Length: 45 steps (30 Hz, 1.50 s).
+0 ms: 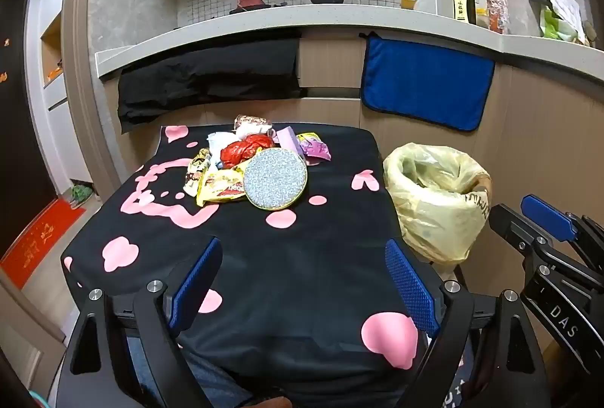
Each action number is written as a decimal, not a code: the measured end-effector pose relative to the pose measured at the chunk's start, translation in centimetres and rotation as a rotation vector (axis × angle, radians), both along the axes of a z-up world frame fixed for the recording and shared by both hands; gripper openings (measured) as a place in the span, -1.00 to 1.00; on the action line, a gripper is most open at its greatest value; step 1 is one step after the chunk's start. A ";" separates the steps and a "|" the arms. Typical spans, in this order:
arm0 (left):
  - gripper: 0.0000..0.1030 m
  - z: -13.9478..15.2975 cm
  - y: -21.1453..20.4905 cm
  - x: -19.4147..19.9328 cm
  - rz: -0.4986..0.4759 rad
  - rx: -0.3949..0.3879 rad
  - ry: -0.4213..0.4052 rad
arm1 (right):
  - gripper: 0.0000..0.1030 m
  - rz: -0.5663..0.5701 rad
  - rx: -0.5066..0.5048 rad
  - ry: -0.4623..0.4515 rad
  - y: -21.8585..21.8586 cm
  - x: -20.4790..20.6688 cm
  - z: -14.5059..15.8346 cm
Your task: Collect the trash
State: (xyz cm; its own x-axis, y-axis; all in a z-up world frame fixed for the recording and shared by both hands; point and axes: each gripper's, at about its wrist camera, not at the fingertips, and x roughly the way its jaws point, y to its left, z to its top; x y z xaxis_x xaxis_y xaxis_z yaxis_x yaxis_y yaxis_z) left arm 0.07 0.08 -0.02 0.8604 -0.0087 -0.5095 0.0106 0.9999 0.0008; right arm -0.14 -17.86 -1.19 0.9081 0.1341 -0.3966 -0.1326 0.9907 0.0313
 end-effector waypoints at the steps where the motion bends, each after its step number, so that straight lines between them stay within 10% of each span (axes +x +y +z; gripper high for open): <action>1: 0.71 0.0 0.1 0.1 -0.001 0.001 0.001 | -0.12 -0.001 0.002 0.004 0.0 0.0 0.0; 45: 0.71 0.8 0.2 -0.2 0.004 0.031 -0.022 | -0.12 -0.016 0.024 0.008 -0.7 0.0 -0.1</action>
